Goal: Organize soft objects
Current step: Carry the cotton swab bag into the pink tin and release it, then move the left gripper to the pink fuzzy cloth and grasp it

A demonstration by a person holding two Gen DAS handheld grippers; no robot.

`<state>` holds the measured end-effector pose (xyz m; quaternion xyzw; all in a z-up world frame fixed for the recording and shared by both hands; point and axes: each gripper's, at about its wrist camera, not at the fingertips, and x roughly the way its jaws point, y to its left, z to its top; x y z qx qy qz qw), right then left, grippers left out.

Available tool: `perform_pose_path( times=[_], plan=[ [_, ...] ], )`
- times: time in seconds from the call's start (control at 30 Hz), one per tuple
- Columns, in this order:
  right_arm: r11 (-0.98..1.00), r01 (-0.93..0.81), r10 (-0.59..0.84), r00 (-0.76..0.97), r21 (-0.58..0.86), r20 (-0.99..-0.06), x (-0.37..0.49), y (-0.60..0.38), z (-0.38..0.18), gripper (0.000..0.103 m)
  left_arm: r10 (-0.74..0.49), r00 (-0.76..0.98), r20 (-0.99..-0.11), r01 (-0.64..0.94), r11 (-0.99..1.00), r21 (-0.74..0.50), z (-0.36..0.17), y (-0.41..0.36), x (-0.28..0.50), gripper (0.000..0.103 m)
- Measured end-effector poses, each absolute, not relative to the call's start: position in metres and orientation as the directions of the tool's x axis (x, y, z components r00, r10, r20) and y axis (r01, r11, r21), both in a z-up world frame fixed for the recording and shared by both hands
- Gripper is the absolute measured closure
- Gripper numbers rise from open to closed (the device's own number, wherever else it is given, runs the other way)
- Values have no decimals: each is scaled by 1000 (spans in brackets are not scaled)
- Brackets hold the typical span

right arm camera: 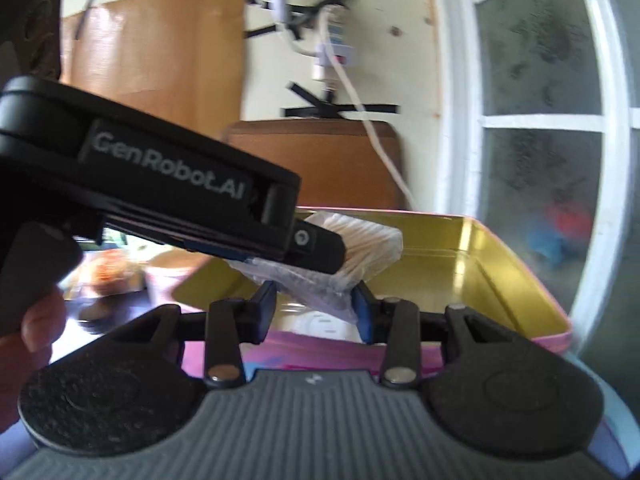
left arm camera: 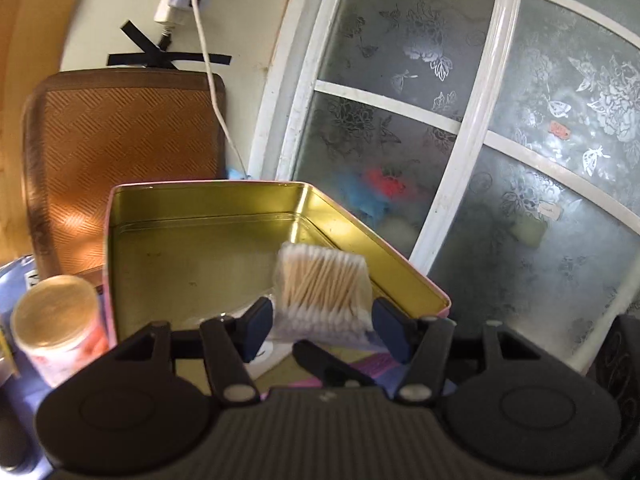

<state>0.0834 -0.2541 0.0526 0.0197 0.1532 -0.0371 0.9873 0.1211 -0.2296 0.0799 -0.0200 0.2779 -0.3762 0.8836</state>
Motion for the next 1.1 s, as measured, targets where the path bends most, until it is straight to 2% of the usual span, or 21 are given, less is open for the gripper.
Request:
perform_pose_path(
  times=[0.03, 0.07, 0.13, 0.27, 0.4, 0.47, 0.6, 0.77, 0.93, 1.1],
  plan=[
    [990, 141, -134, 936, -4, -325, 86, -257, 48, 58, -673, 556, -487, 648, 718, -253, 78, -235, 124, 44],
    [980, 198, -194, 920, -24, -342, 89, -263, 45, 52, -672, 551, -495, 643, 720, -261, 76, -237, 125, 44],
    [965, 261, -237, 910, 25, -339, 84, -279, 44, 43, -678, 546, -492, 642, 716, -274, 73, -231, 120, 43],
    [950, 275, -222, 929, 148, -297, 61, -291, 48, 43, -678, 568, -466, 644, 719, -260, 69, -200, 99, 40],
    [958, 210, -158, 955, 197, -250, 52, -280, 54, 45, -666, 586, -462, 619, 736, -275, 60, -151, 75, 40],
    [966, 154, -103, 966, 206, -236, 52, -268, 58, 50, -641, 610, -465, 587, 760, -278, 53, -121, 63, 38],
    [978, -5, 58, 967, 209, -248, 54, -231, 67, 55, -549, 675, -493, 480, 834, -272, 37, -62, 42, 38],
    [939, -234, 310, 894, 252, -325, 66, -172, 64, 61, -430, 741, -515, 330, 902, -279, 23, 16, 12, 38],
    [861, -406, 503, 769, 307, -395, 79, -109, 60, 61, -335, 810, -481, 184, 925, -334, 23, 87, -17, 38],
    [798, -557, 599, 689, 230, -409, 84, -36, 71, 60, -252, 857, -450, 68, 920, -386, 24, 137, -36, 38]
  ],
)
